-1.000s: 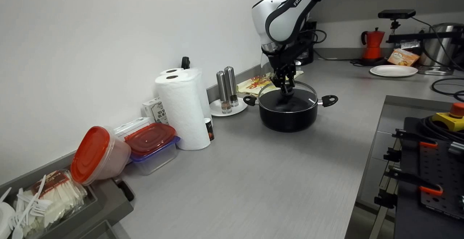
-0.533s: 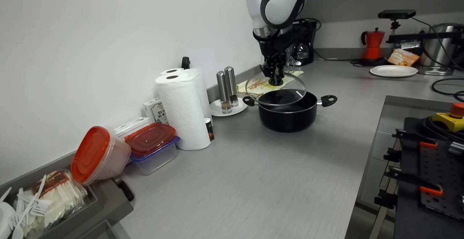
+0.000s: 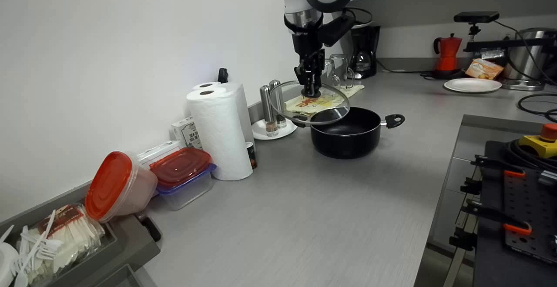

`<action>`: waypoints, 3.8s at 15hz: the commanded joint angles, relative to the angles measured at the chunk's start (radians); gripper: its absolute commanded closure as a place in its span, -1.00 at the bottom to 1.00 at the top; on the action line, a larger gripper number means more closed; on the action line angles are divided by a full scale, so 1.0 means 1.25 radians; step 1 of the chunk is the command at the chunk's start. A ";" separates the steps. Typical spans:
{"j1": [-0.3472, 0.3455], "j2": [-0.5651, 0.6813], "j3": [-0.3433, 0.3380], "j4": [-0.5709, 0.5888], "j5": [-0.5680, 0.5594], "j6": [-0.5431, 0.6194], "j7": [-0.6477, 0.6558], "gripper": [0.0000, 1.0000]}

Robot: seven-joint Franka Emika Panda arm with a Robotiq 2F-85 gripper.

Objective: Remove the glass lid from the black pot.

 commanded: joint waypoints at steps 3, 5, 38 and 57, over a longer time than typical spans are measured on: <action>0.054 0.004 0.078 0.013 0.057 -0.013 -0.115 0.51; 0.082 0.021 0.108 0.020 0.058 -0.014 -0.138 0.51; 0.240 0.277 0.086 0.054 -0.080 -0.010 -0.116 0.51; 0.255 0.290 0.072 0.016 -0.107 0.042 -0.055 -0.61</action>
